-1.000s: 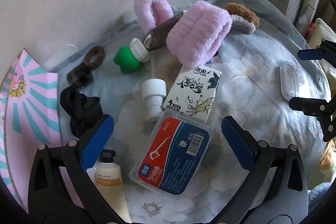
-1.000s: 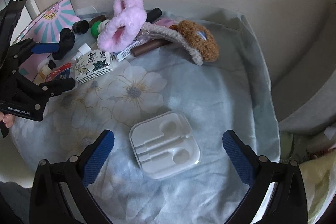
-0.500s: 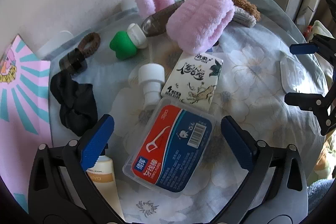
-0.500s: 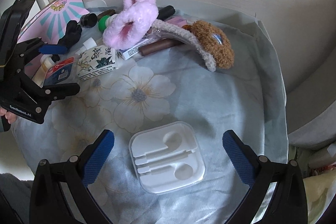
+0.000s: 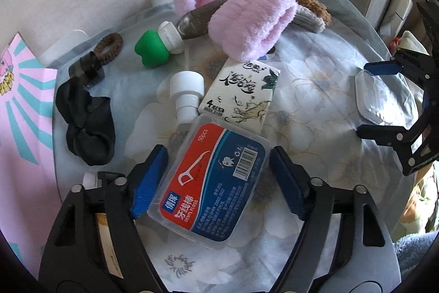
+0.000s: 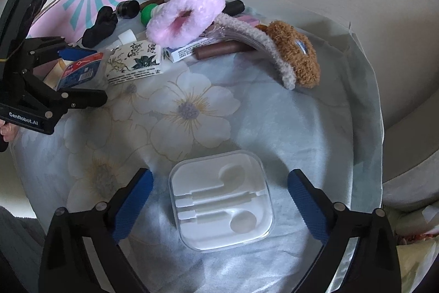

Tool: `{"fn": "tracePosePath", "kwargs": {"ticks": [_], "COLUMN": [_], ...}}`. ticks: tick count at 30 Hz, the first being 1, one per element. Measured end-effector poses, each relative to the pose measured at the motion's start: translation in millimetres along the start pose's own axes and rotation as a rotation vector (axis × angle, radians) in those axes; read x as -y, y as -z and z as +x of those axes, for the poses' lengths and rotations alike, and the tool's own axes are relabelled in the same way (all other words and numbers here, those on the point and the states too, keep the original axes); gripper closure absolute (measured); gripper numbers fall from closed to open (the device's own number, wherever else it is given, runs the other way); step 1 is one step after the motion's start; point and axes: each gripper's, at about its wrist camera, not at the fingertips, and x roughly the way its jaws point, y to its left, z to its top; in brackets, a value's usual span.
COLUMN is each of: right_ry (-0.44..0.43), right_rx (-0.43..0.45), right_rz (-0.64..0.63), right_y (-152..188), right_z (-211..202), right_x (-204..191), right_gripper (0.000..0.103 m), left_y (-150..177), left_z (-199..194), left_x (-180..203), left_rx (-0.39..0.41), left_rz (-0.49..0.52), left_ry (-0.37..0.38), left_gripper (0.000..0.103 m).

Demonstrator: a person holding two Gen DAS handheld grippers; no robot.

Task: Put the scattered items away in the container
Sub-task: 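Grasp the floss-pick box with the left tool while the right tool grasps the white earphone case, then carry both items into the cardboard box and open both tools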

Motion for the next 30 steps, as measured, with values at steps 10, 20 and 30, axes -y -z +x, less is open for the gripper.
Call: {"fn": "tracePosePath", "kwargs": {"ticks": [10, 20, 30], "right_ry": [-0.031, 0.028, -0.064], "right_rx": [0.028, 0.110, 0.270], "right_rz": [-0.040, -0.026, -0.059], "right_y": [3.7, -1.4, -98.0], "right_z": [-6.6, -39.0, -108.7], "right_x": [-7.1, -14.3, -57.6], "right_gripper": [0.042, 0.042, 0.042], "left_y": [4.1, -1.9, -0.9], "left_z": [-8.3, -51.7, -199.0], "left_x": [3.2, -5.8, -85.5], "left_rx": [-0.004, 0.054, 0.200], "left_rz": [-0.009, -0.051, -0.306], "left_ry": [0.012, 0.009, -0.200], "left_gripper": [0.050, 0.051, 0.051]}}
